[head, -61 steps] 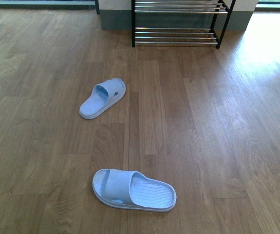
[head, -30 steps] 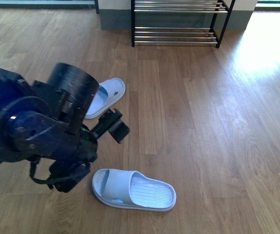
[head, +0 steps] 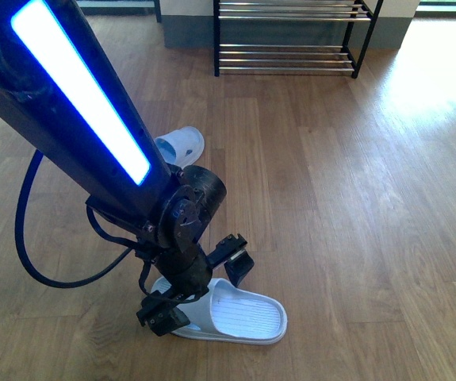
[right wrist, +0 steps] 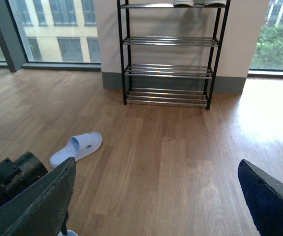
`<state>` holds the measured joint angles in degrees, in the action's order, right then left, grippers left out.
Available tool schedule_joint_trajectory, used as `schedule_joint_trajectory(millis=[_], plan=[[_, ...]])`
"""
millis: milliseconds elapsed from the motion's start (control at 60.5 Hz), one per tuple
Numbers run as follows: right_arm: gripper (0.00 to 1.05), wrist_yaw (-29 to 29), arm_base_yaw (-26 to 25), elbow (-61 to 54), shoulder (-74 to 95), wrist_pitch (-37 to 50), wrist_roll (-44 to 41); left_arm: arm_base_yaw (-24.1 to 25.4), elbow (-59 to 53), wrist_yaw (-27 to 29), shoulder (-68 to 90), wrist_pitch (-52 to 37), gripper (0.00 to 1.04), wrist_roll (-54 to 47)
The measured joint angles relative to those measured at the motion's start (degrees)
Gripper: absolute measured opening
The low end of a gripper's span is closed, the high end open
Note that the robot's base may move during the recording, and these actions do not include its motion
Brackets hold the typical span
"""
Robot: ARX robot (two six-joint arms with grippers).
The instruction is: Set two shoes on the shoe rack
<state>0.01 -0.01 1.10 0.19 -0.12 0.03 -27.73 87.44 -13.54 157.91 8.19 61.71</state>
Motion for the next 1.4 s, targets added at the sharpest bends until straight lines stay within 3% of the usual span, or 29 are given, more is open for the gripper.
schedule_joint_trajectory(millis=[215,529,826,1074,1156,1288,1404], plan=[[0.95,0.02,0.00,0.00,0.00,0.00,0.00,0.20,5.35,0.87,5.31,4.63,0.95,-2.43],[0.95,0.00,0.00,0.00,0.00,0.00,0.00,0.68,7.80,9.11,8.22,6.25,0.95,-7.43],[0.95,0.00,0.00,0.00,0.00,0.00,0.00,1.55,10.54,9.84,10.69,7.43,0.95,-9.11],[0.95,0.02,0.00,0.00,0.00,0.00,0.00,1.55,12.13,14.29,13.14,11.34,0.95,-13.44],[0.95,0.00,0.00,0.00,0.00,0.00,0.00,1.55,11.72,12.72,13.18,10.10,0.95,-12.11],[0.95,0.00,0.00,0.00,0.00,0.00,0.00,2.01,8.50,4.59,12.13,0.48,0.95,-1.42],[0.95,0.02,0.00,-0.02,0.00,0.00,0.00,2.25,8.24,4.11,11.56,0.39,0.95,6.27]])
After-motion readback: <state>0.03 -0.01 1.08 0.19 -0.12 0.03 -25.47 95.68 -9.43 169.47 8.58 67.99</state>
